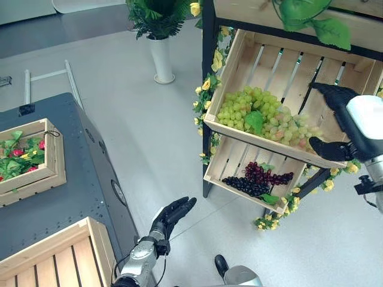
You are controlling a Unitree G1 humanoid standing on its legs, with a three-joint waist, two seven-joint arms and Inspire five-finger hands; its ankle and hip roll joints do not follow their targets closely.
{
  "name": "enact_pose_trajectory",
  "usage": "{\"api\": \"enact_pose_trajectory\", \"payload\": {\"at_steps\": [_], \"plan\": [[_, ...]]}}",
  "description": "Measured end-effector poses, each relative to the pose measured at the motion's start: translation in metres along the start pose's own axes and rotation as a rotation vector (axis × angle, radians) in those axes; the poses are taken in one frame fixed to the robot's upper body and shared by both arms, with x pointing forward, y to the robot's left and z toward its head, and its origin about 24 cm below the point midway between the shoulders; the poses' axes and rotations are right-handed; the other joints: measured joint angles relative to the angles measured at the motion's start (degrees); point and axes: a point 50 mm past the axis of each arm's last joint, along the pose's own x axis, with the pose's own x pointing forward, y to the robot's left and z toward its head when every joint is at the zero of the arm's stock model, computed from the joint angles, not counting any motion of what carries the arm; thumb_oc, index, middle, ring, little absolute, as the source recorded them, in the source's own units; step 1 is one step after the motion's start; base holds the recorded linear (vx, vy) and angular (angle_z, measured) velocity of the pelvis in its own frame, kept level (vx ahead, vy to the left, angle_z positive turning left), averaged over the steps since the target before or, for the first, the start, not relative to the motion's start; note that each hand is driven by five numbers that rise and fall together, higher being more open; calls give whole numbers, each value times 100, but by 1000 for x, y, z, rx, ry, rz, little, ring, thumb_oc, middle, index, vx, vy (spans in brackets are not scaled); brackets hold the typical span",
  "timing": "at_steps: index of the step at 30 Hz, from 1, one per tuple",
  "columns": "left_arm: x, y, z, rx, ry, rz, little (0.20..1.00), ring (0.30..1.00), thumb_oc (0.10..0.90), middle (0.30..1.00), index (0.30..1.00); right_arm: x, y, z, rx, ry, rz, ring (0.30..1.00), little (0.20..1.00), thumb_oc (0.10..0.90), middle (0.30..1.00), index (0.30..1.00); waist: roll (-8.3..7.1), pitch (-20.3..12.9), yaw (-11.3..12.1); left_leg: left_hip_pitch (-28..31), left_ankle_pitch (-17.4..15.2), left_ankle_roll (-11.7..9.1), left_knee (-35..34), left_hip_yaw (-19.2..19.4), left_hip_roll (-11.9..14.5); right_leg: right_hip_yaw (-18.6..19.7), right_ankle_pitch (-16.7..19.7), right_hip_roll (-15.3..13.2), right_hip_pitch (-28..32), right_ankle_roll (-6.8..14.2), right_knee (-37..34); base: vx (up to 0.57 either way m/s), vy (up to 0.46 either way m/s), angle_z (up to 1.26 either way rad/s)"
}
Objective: Pick up the fruits from the basket on one side to the basket on the other side
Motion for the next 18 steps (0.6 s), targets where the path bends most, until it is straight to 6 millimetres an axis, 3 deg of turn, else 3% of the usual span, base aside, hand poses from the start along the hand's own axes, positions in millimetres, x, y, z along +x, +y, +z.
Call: {"api": "enact_pose_trajectory", "payload": {"at_steps": [5,8,12,15,18], "plan": [[-4,-3,-9,-2,22,-2,900,900,800,900,900,-8,13,19,13,-109,46,900,900,800,900,900,146,-92,1,-35,-11,19,0,-4,6,-5,2,2,-17,2,0,-1,-2,1],[-4,-7,-12,-3,30,-14,900,900,800,900,900,-12,31,34,191,-124,69,900,900,800,900,900,184,-133,-4,-38,-10,19,0,0,7,-7,3,3,-18,2,0,0,0,0],[-3,-14,-20,0,63,-23,900,900,800,900,900,-19,72,65,552,-91,156,900,900,800,900,900,169,-184,3,-26,26,22,0,-3,12,-24,5,6,-10,2,0,-20,-19,0],[-4,-21,-30,-4,105,-19,900,900,800,900,900,-31,106,88,684,-79,282,900,900,800,900,900,177,-191,44,-32,28,23,1,-16,0,-38,5,-12,-8,3,0,-45,-45,2],[-5,-25,-40,6,157,-20,900,900,800,900,900,-42,130,98,735,-52,384,900,900,800,900,900,164,-197,139,-12,29,23,1,-24,0,-52,5,-17,-3,3,0,-33,-46,2]]}}
